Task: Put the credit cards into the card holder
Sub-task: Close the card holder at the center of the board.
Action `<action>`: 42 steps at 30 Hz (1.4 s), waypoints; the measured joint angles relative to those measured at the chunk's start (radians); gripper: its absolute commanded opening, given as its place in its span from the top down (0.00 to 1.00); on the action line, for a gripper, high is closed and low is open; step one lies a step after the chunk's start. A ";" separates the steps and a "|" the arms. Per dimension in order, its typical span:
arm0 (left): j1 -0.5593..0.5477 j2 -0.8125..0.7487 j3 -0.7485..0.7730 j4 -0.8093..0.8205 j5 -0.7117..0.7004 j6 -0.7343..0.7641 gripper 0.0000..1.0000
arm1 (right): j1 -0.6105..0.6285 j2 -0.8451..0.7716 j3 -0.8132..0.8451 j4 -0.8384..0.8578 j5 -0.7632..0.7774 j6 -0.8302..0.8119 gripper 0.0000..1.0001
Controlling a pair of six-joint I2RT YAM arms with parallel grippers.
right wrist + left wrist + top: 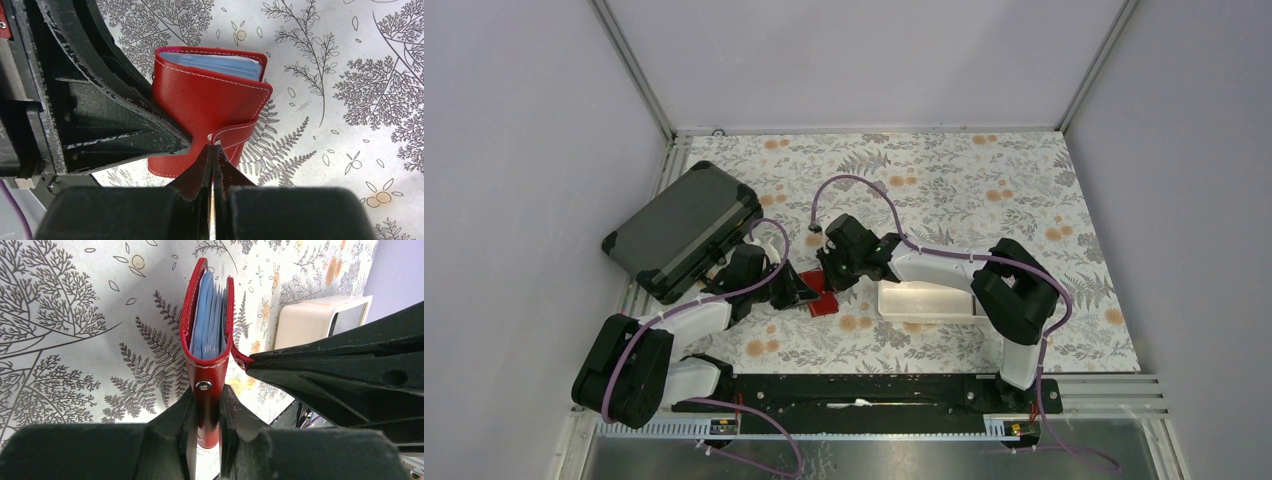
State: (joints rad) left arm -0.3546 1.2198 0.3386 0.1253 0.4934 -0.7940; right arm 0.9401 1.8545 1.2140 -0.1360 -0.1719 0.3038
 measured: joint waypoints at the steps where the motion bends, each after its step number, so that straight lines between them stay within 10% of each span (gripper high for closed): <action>1: 0.000 0.000 0.000 0.000 0.000 0.000 1.00 | 0.000 0.000 0.000 0.000 -0.003 0.000 1.00; 42: 0.000 0.006 0.000 0.005 0.010 -0.001 1.00 | 0.029 0.021 0.000 -0.008 0.066 0.033 1.00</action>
State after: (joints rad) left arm -0.3542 1.2263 0.3386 0.1307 0.5037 -0.7948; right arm 0.9688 1.8759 1.2144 -0.1436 -0.1055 0.3367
